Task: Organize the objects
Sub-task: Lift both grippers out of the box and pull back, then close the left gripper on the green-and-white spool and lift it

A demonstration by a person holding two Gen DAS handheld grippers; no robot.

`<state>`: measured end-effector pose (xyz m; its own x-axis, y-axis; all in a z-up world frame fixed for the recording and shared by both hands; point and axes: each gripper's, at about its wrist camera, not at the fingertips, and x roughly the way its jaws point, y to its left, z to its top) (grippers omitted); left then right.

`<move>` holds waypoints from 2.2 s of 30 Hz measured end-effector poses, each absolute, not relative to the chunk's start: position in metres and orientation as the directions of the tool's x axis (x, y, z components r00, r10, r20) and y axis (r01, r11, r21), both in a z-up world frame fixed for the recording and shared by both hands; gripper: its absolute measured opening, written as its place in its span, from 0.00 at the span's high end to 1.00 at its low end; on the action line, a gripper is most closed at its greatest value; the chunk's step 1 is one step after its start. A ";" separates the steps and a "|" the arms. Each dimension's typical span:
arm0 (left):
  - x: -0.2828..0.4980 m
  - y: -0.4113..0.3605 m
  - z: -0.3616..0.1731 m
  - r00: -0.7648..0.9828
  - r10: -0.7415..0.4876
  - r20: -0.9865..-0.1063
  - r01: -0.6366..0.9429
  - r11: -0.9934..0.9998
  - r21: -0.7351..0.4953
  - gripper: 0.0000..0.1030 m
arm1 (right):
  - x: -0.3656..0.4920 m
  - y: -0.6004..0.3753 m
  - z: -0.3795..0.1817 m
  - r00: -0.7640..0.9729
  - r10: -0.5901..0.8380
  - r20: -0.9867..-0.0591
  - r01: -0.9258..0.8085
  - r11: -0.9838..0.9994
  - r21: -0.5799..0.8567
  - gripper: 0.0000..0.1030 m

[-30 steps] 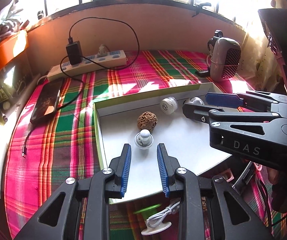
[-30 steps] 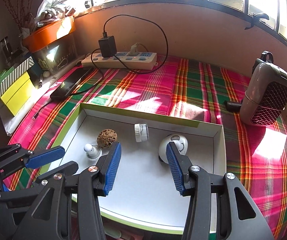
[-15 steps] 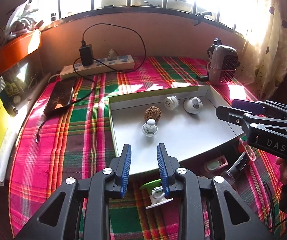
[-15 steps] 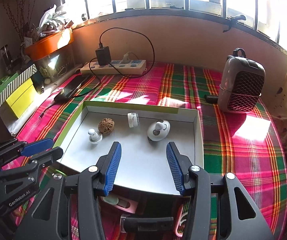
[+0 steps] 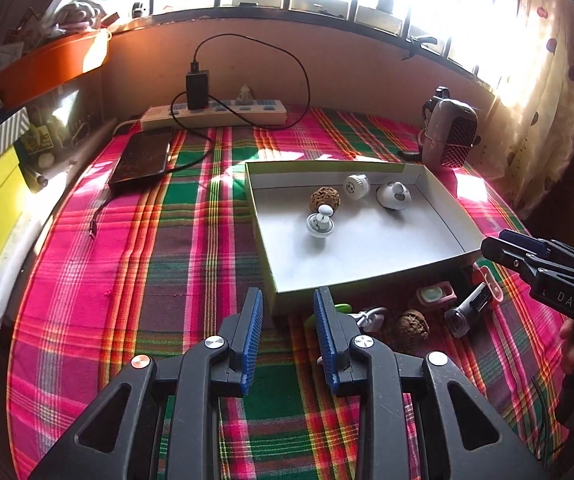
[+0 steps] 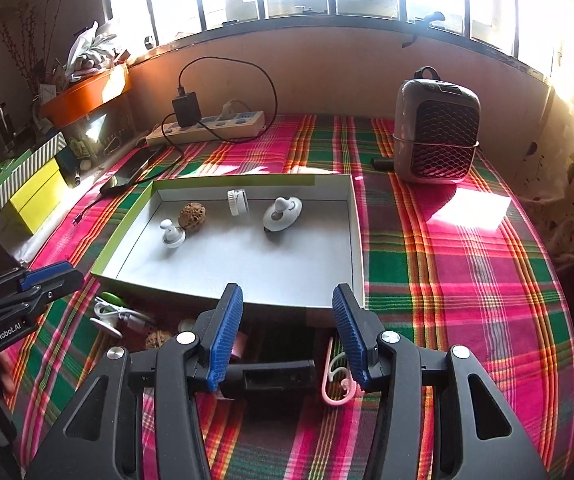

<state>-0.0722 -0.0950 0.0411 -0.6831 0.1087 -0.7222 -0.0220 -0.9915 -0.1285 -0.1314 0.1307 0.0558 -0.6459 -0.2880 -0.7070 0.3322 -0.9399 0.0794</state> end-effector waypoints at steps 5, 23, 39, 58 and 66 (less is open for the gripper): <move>-0.067 -0.094 0.032 -0.665 0.139 -0.734 -0.043 -0.988 -0.148 0.72 | -0.122 0.144 0.048 -0.646 -0.277 -0.712 0.306 -0.948 0.090 0.53; -0.066 -0.070 0.019 -0.623 0.212 -0.753 -0.118 -0.977 -0.177 0.67 | -0.104 0.166 0.036 -0.639 -0.278 -0.717 0.270 -0.954 0.129 0.53; -0.082 -0.063 0.005 -0.594 0.167 -0.787 -0.077 -0.985 -0.151 0.67 | -0.105 0.163 0.026 -0.613 -0.291 -0.734 0.284 -0.949 0.138 0.53; -0.074 -0.077 0.004 -0.602 0.154 -0.783 -0.034 -0.985 -0.168 0.70 | -0.105 0.157 0.025 -0.601 -0.325 -0.730 0.320 -0.935 0.152 0.53; -0.061 -0.087 0.003 -0.604 0.139 -0.785 -0.020 -0.987 -0.159 0.70 | -0.106 0.144 0.025 -0.593 -0.357 -0.722 0.371 -0.917 0.149 0.53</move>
<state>-0.0613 -0.0867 0.0035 -0.6040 0.1386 -0.7849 -0.0197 -0.9870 -0.1592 -0.1060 0.1440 0.0255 -0.5931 -0.3571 -0.7216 0.3706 -0.9168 0.1490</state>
